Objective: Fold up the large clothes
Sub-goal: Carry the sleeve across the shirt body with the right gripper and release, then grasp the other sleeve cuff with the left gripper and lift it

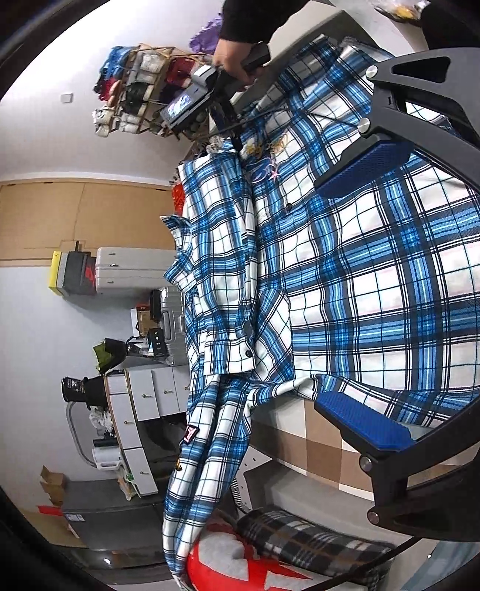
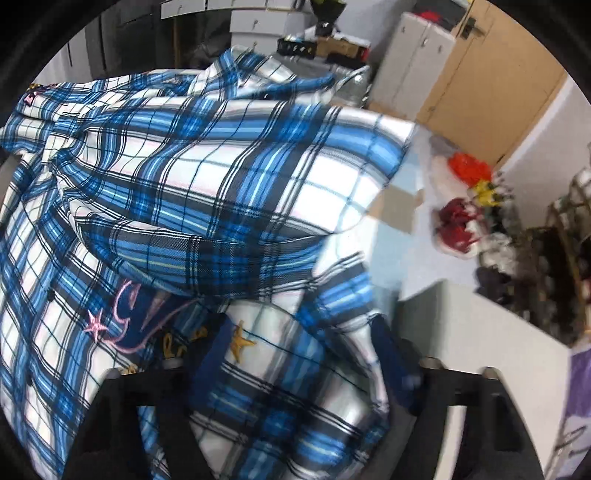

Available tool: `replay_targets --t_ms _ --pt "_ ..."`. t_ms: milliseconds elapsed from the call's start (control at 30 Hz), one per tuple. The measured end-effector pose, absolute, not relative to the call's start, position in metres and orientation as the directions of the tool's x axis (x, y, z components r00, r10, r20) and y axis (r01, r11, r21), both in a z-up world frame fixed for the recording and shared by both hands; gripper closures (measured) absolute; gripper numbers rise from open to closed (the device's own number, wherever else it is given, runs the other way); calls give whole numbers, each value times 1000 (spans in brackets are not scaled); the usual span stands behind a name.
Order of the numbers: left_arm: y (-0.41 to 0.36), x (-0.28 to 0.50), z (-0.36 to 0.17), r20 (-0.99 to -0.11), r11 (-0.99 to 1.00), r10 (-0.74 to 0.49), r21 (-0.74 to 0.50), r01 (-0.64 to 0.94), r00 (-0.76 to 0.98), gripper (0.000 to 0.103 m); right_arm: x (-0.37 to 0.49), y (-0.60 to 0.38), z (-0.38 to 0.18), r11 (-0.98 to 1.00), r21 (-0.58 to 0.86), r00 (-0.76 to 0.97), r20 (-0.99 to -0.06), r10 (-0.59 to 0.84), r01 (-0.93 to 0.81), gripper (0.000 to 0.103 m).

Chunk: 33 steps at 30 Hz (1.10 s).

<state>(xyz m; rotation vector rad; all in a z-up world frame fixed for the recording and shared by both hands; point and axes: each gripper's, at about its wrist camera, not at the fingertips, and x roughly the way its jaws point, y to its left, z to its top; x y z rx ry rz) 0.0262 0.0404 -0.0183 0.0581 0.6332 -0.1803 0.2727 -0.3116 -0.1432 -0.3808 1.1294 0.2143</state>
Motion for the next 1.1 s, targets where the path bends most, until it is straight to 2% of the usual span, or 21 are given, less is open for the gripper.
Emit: replay_targets --t_ms 100,133,400,600,633,667,700,733,767,833,900,1100 --pt "38 25 -20 -596 982 -140 20 189 791 1 284 -315 -151 932 -177 407 -913 -36 -316 72" --pt "37 25 -19 -597 982 -139 21 189 790 1 288 -317 -153 940 -164 400 -916 -32 -300 95" --pt "44 25 -17 -598 983 -154 -15 181 787 1 278 -343 -127 986 -118 500 -865 -43 -119 98" --pt "42 23 -15 -594 982 -163 -21 187 788 1 263 -336 -136 973 -182 366 -923 -118 -144 97" --pt "42 24 -15 -594 982 -164 -22 188 787 1 261 -334 -136 970 -189 363 -924 -122 -155 91" --pt "41 23 -15 -593 981 -166 -22 190 788 1 261 -331 -133 969 -187 361 -925 -117 -165 72" --pt "41 23 -14 -591 981 -166 -20 192 789 1 260 -330 -129 971 -170 369 -924 -98 -166 60" --pt "41 22 -14 -589 981 -166 -19 192 791 1 257 -327 -115 980 -118 419 -907 -41 -160 38" --pt "40 21 -14 -587 981 -165 -17 192 792 1 255 -325 -106 984 -87 458 -889 -7 -154 23" --pt "40 22 -14 -587 981 -165 -16 193 793 1 256 -316 -82 987 8 556 -826 98 -161 12" --pt "40 22 -14 -590 981 -166 -20 192 790 1 268 -301 -75 980 63 580 -798 163 -189 11" --pt "41 22 -16 -589 983 -146 8 186 795 1 341 -248 -117 987 -7 511 -856 77 -160 11"
